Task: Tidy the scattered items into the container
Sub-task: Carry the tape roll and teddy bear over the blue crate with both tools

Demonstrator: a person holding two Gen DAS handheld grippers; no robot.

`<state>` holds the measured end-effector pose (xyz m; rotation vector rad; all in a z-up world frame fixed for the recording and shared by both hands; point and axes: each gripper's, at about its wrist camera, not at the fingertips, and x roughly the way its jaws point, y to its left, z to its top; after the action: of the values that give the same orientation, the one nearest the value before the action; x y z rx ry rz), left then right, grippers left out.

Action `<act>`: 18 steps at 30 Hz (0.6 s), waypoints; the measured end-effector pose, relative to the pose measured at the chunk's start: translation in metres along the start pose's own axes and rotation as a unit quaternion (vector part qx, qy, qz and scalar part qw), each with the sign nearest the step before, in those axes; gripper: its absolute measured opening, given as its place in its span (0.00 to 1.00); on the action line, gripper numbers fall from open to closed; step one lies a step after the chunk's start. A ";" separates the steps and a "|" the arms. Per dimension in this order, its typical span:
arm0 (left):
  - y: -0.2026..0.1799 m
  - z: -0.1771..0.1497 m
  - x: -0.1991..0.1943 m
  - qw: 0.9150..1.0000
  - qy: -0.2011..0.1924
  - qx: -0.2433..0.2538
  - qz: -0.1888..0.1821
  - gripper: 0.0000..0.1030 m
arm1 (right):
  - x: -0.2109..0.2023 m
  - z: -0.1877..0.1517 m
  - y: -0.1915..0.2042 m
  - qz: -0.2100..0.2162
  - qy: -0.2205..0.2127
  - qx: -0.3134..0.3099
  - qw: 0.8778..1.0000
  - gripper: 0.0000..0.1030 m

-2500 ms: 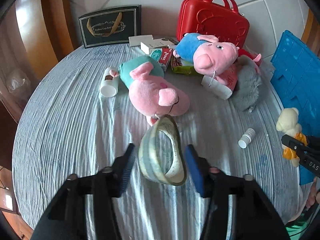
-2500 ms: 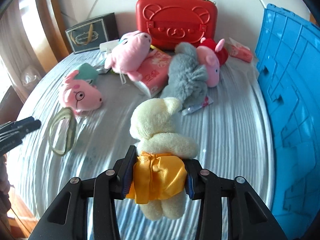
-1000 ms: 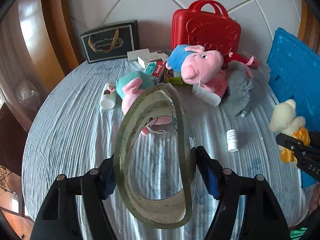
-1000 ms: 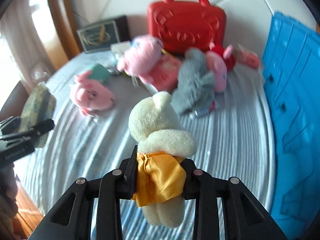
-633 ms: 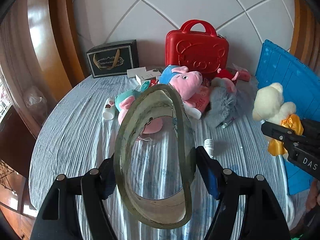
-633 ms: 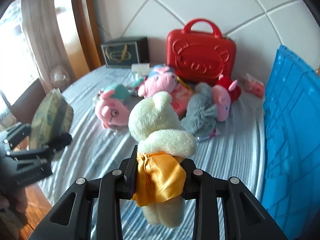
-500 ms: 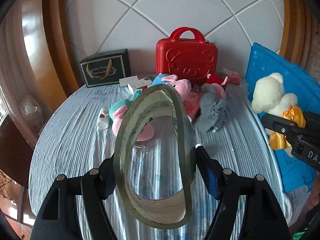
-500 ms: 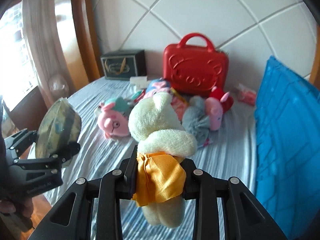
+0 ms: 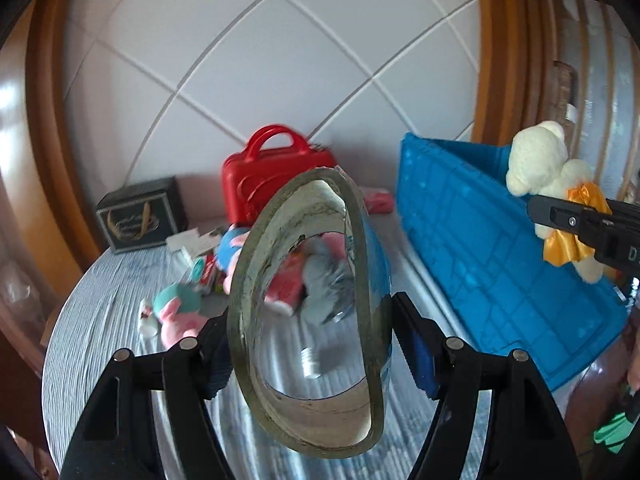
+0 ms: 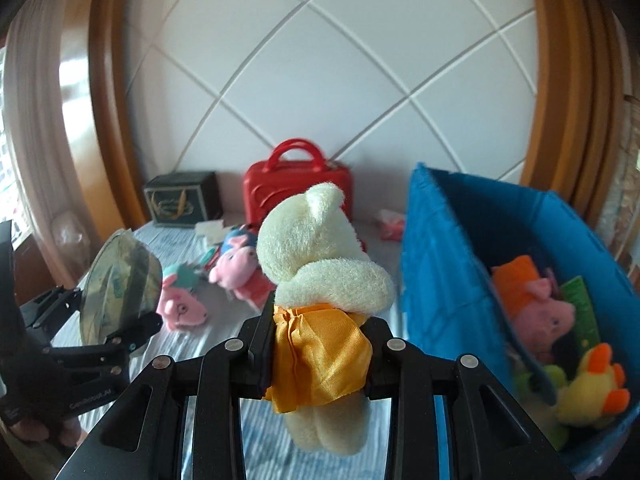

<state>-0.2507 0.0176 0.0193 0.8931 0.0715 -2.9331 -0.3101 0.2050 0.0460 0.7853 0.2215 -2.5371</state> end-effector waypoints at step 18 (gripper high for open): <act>-0.291 0.108 0.041 0.995 0.015 0.040 -0.091 0.68 | -0.048 0.012 -0.283 -0.070 -0.010 0.021 0.997 0.30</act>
<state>-0.3693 0.2983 0.0928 0.9914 0.0379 -3.1104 -0.4173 0.4680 0.0873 0.7852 0.2235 -2.6874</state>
